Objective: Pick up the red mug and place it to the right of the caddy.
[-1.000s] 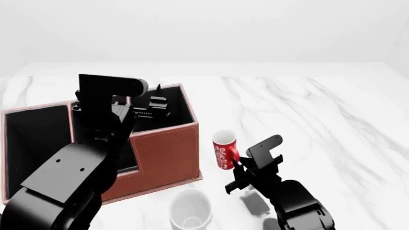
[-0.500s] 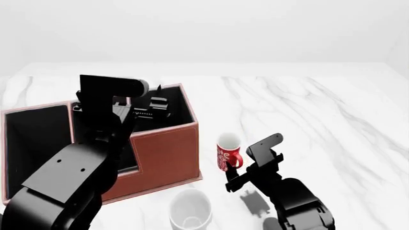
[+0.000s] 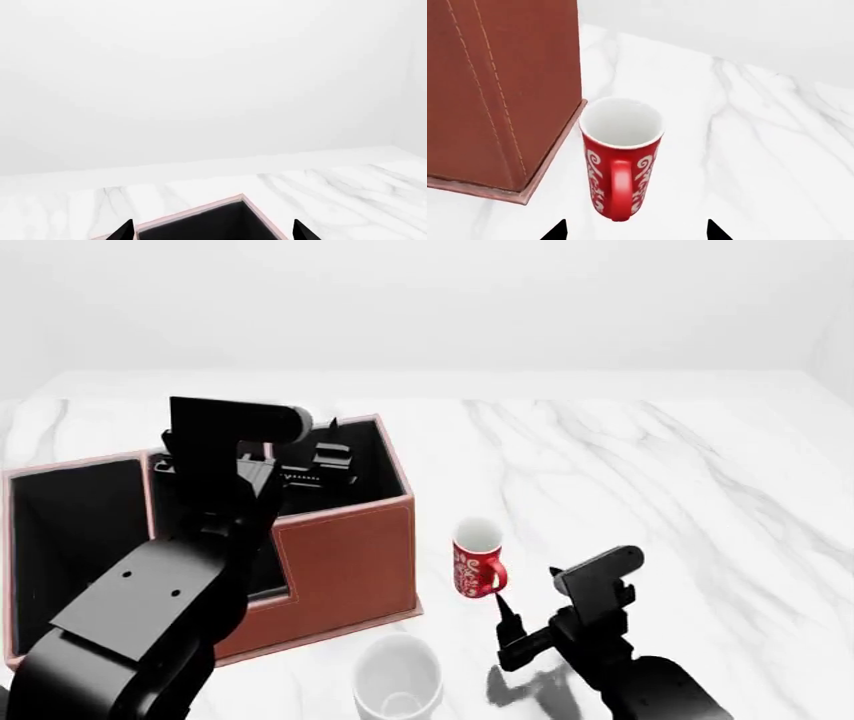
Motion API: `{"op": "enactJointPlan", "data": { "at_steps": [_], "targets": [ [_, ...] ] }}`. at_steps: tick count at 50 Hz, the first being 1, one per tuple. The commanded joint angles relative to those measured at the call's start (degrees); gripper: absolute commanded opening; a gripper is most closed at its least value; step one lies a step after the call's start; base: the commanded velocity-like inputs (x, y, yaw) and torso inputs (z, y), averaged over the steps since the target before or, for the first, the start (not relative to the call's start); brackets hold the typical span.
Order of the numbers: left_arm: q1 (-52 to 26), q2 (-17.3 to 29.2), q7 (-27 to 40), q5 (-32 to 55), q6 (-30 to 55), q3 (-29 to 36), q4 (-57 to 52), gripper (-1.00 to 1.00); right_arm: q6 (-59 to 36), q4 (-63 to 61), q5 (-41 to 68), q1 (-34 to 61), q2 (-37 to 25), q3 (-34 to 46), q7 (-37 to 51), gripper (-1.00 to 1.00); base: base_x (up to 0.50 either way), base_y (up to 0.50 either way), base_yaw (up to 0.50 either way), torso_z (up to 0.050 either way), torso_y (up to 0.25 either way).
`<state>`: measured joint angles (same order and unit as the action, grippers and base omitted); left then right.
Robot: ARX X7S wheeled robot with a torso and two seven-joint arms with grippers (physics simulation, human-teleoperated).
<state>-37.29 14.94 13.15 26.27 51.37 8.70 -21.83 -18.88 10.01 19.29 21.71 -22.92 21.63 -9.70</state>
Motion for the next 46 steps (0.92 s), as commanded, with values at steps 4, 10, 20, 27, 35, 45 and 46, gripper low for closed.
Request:
{"op": "enactJointPlan", "data": {
  "at_steps": [4, 10, 20, 27, 35, 45, 46],
  "targets": [
    [-0.31, 0.1, 0.4, 0.27, 0.01, 0.26, 0.05, 1.0, -5.24, -28.66, 8.19, -9.91, -9.03, -10.01, 6.32, 1.0, 0.0, 0.0, 0.0, 0.0, 0.0],
    [-0.61, 0.29, 0.55, 0.5, 0.19, 0.12, -0.03, 1.0, -8.13, -35.68, 12.07, -7.02, -9.46, -16.35, 11.84, 1.0, 0.0, 0.0, 0.0, 0.0, 0.0],
    [-0.71, 0.38, 0.7, 0.7, 0.03, 0.32, -0.03, 1.0, -9.84, -40.3, 15.69, -1.37, -7.68, -19.66, 15.74, 1.0, 0.0, 0.0, 0.0, 0.0, 0.0],
    [-0.46, 0.5, 0.56, 0.58, -0.7, 0.6, 0.66, 1.0, -9.47, -39.7, 15.54, -0.45, -6.88, -18.84, 15.62, 1.0, 0.0, 0.0, 0.0, 0.0, 0.0],
    [-0.5, 0.65, 0.77, 0.89, -0.57, 0.51, 0.41, 1.0, -9.1, -38.97, 15.34, -0.15, -6.69, -18.18, 15.12, 1.0, 0.0, 0.0, 0.0, 0.0, 0.0],
    [-0.48, 1.12, 0.95, 1.23, -0.3, 0.49, -0.15, 1.0, -8.62, -37.68, 15.24, 0.22, -6.2, -16.78, 13.95, 1.0, 0.0, 0.0, 0.0, 0.0, 0.0],
    [-0.46, 1.18, 0.88, 1.26, -0.38, 0.54, -0.21, 1.0, -8.59, -37.45, 15.11, 0.24, -6.19, -16.56, 13.81, 1.0, 0.0, 0.0, 0.0, 0.0, 0.0]
  ]
}}
